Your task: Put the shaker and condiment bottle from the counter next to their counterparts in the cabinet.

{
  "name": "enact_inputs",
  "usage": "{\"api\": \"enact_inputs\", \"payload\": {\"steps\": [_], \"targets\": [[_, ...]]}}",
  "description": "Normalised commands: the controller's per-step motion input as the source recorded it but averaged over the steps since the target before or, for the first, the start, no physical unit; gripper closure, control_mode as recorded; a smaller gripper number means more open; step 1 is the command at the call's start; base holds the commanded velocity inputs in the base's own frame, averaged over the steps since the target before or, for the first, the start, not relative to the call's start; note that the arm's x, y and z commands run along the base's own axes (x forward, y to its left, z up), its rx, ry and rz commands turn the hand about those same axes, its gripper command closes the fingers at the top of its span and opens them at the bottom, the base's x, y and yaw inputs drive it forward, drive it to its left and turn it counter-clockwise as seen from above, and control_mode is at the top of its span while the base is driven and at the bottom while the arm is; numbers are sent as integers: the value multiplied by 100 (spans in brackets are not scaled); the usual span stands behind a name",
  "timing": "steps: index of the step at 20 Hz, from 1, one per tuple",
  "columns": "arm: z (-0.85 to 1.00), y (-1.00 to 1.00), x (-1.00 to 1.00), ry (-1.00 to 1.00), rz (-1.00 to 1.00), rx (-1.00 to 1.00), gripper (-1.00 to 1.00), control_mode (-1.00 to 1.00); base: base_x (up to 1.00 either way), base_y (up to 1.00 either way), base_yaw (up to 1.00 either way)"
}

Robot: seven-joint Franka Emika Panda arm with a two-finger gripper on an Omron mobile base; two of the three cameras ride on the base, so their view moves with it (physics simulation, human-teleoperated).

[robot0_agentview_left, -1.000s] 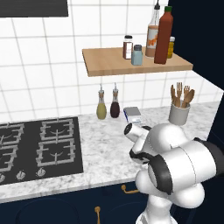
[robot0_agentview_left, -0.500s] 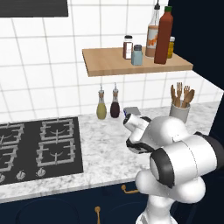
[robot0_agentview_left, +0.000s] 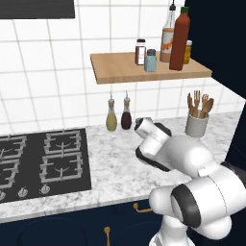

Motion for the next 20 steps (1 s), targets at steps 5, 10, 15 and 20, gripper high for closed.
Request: {"api": "enact_inputs", "payload": {"steps": [5,10,15,20], "targets": [[50,0,-44,0,7,0,100,-100,0,0,0],[58,0,-40,-3,12,0,100,-100,0,0,0],[53,0,-45,-10,19,0,100,-100,0,0,0],[52,0,-56,-12,22,0,100,-100,0,0,0]]}}
